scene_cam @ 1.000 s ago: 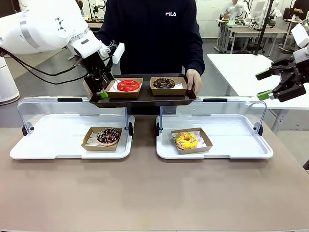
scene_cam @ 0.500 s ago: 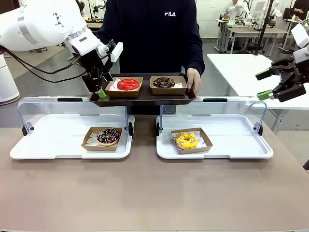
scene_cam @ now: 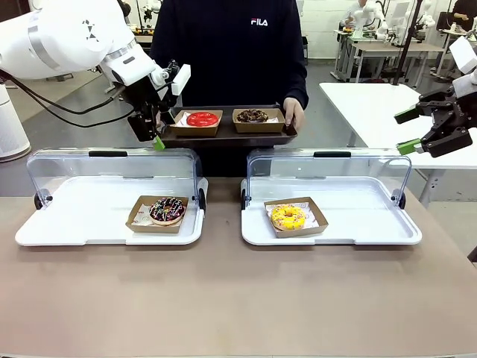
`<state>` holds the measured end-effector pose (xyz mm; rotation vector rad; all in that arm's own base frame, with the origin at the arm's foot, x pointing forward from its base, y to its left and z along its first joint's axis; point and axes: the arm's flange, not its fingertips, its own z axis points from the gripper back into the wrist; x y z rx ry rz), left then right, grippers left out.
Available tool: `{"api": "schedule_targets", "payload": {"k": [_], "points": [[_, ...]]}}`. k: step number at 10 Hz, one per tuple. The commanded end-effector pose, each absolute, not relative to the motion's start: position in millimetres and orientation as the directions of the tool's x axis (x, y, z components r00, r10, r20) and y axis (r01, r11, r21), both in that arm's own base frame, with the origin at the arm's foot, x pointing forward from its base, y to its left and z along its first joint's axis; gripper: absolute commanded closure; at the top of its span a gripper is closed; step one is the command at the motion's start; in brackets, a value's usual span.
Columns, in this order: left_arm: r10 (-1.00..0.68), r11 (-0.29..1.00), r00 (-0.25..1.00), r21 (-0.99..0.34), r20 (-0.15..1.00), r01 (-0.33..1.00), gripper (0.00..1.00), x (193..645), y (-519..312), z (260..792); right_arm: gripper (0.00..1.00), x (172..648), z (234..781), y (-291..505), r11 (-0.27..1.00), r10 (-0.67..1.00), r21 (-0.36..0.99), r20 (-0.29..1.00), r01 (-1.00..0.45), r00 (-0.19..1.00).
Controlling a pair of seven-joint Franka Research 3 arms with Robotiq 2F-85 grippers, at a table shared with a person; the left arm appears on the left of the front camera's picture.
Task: Provide the desired donut to the person.
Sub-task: Place the picked Paper togo box onto the Handle tray extended by the person.
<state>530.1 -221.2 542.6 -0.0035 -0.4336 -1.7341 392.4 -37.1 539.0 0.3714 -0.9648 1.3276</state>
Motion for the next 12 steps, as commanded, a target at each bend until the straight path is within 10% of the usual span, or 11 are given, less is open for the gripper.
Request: {"api": "schedule_targets", "payload": {"k": [1,7,12], "points": [[-0.946,-0.14,-0.217,0.3,0.24,0.944,0.0,530.3,-221.6,541.2,0.0,393.4,538.3,-37.1,0.249,0.634,-0.291,0.77,-0.924,-0.072],[-0.947,-0.144,-0.215,0.284,0.239,0.948,0.0,530.1,-221.2,542.6,0.0,393.4,538.3,-37.1,0.249,0.634,-0.291,0.77,-0.924,-0.072],[-0.884,0.142,-0.04,0.35,0.467,0.926,0.0,433.3,-102.6,586.4,0.0,393.4,538.3,-37.1,0.249,0.634,-0.291,0.77,-0.924,-0.072]]}}
